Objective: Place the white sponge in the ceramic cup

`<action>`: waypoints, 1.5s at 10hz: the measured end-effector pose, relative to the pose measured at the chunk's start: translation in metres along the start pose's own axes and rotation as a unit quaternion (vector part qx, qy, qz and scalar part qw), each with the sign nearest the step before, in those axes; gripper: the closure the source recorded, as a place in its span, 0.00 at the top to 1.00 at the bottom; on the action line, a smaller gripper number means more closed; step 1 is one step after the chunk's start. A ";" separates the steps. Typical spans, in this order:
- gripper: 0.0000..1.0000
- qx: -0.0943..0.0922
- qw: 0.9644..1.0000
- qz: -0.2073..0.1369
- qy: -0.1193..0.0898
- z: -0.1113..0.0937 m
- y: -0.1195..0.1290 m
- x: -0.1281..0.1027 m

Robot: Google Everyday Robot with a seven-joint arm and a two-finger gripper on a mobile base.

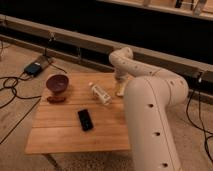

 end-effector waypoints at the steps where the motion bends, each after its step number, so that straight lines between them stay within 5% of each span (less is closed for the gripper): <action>1: 0.65 0.003 1.000 0.004 0.001 0.005 -0.006 0.001; 15: 0.65 -0.045 0.998 -0.012 0.035 0.025 -0.011 0.010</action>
